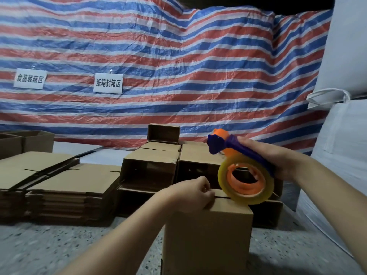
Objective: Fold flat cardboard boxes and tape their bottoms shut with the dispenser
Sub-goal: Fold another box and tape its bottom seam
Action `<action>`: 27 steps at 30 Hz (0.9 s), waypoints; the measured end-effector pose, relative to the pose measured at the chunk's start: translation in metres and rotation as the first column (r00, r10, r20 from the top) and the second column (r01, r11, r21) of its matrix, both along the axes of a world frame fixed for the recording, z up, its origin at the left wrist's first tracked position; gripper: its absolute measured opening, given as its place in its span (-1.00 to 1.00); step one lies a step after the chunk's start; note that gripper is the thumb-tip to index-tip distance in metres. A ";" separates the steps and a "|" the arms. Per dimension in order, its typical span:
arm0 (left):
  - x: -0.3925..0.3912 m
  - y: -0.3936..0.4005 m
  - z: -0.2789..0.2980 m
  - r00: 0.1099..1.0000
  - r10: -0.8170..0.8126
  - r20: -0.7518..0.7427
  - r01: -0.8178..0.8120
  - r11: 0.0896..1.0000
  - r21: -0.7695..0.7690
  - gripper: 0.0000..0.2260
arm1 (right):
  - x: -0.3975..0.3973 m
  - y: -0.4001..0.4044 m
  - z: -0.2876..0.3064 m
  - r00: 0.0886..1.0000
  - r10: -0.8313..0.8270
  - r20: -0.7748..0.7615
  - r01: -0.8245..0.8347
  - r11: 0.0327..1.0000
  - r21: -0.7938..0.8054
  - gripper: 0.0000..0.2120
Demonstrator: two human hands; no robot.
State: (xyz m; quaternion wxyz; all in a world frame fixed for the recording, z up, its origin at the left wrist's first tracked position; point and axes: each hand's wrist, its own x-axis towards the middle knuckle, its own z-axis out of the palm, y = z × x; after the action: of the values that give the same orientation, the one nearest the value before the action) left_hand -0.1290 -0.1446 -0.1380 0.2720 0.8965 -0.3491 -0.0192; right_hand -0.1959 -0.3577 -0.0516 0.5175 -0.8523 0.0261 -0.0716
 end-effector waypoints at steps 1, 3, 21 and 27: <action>0.001 0.001 -0.001 1.000 -0.001 0.028 0.002 0.999 -0.044 -0.72 | 0.004 0.003 0.003 0.999 0.020 -0.034 -0.021 1.000 -0.022 -0.22; 0.003 0.003 -0.003 0.999 0.002 0.053 0.007 0.987 -0.163 -0.79 | 0.012 0.008 0.008 0.997 0.030 -0.072 -0.036 0.995 -0.091 -0.24; -0.007 0.018 0.027 0.698 -0.242 -0.674 -0.483 0.537 -0.692 -0.80 | 0.026 0.018 0.017 0.980 0.148 -0.132 -0.179 0.947 -0.267 -0.27; -0.003 0.014 0.014 0.746 -0.148 -0.650 -0.555 0.402 -0.728 -0.82 | 0.032 0.025 0.029 0.963 0.097 -0.250 -0.185 0.916 -0.356 -0.25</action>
State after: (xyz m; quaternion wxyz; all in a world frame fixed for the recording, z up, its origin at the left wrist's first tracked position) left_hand -0.1317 -0.1305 -0.1239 0.8029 0.5850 -0.0699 -0.0905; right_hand -0.1641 -0.3326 -0.0227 0.3421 -0.9377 0.0091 0.0603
